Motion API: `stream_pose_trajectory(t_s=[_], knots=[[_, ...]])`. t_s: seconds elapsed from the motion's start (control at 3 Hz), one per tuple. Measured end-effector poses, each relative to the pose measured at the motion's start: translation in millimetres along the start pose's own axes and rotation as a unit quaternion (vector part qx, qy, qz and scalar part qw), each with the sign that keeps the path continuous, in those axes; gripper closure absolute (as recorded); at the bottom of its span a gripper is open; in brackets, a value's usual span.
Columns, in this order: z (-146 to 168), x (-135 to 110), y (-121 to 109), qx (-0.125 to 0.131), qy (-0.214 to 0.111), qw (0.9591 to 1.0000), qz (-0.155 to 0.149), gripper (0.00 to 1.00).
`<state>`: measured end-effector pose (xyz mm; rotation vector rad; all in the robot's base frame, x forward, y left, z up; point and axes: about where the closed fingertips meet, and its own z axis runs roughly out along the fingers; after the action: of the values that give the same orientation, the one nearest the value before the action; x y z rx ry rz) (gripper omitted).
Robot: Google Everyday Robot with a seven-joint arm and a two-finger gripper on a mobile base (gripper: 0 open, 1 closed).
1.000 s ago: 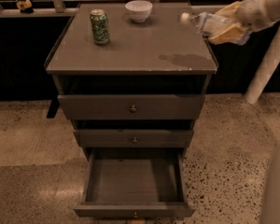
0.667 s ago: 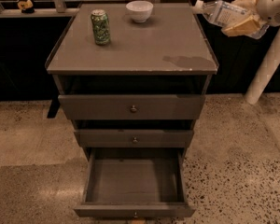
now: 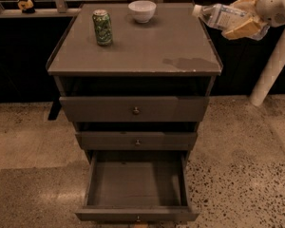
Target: Place blue plastic bottle into bottom drawer
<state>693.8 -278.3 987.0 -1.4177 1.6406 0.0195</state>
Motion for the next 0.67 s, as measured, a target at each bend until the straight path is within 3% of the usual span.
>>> stream_pose_trajectory(t_s=[0.33,0.67], knots=[[-38,-9,1,0.034,0.035,0.9971,-0.059,1.0],[-116,-51,14,0.108,0.064,0.9855,-0.114,1.0]])
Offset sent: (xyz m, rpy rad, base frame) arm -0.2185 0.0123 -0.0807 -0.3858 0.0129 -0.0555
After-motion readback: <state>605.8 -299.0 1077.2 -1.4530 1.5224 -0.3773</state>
